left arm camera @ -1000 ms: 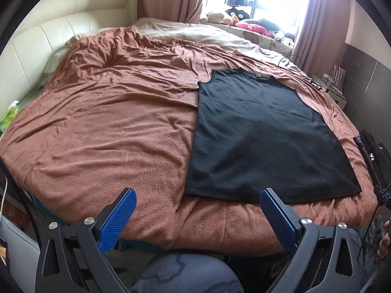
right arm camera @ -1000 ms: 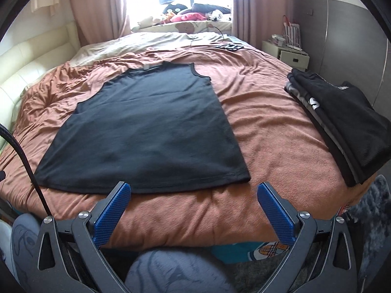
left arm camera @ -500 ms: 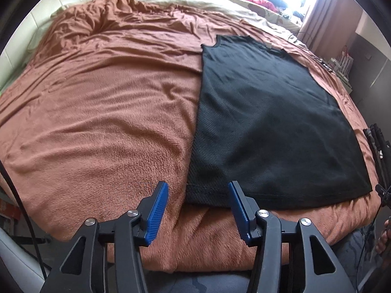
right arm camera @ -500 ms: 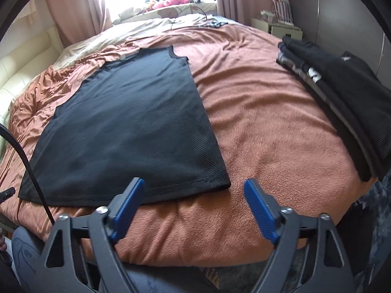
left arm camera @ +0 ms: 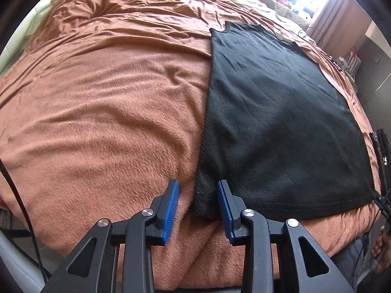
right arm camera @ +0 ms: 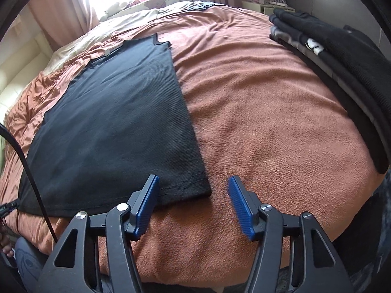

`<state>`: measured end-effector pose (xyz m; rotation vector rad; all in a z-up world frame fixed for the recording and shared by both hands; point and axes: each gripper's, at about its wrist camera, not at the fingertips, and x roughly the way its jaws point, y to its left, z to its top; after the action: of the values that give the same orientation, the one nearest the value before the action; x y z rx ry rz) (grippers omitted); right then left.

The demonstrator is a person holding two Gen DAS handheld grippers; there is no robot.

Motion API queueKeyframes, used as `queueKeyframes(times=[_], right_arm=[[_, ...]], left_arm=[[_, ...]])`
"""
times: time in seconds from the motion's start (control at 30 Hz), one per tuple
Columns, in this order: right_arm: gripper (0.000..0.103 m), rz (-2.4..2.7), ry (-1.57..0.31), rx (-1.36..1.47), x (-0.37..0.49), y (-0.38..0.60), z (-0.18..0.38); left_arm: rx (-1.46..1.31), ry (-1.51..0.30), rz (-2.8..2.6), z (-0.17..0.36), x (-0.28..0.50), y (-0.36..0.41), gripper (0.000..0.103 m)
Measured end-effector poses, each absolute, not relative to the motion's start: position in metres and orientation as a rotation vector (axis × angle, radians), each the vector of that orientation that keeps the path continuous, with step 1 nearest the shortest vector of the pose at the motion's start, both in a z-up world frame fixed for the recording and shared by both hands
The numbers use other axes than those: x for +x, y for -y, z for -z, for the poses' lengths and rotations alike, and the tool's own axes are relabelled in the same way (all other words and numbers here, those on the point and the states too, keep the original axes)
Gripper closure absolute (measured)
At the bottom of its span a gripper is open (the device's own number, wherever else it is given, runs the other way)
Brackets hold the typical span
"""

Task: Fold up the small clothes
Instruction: 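Close the left gripper on one hem corner while the right gripper closes on the other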

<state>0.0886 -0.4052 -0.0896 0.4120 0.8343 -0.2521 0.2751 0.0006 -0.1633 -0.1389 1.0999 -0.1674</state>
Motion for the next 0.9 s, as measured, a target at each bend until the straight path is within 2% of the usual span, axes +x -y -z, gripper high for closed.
queueKeyframes(times=[0.1,0.23,0.43,0.5,0.6,0.9], right_arm=[[0.047,0.246,-0.827,0.425,0.09,0.408,0.091],[0.056,0.255,-0.822,0.449,0.09,0.413,0.092],[0.081,0.208,-0.8,0.544,0.096,0.422,0.097],[0.096,0.188,-0.795,0.573,0.093,0.425,0.097],[0.1,0.174,-0.779,0.59,0.086,0.426,0.093],[0.101,0.148,-0.72,0.544,0.048,0.417,0.066]], left_arm=[[-0.125,-1.096,0.171,0.163,0.275,0.004,0.078],[-0.155,-1.102,0.16,0.161,0.277,-0.001,0.096],[-0.169,-1.068,0.146,0.149,0.271,-0.006,0.098],[-0.199,-1.054,0.155,0.144,0.268,-0.01,0.098],[-0.204,-1.018,0.164,0.132,0.262,-0.013,0.098],[-0.238,-0.966,0.162,0.109,0.237,-0.03,0.098]])
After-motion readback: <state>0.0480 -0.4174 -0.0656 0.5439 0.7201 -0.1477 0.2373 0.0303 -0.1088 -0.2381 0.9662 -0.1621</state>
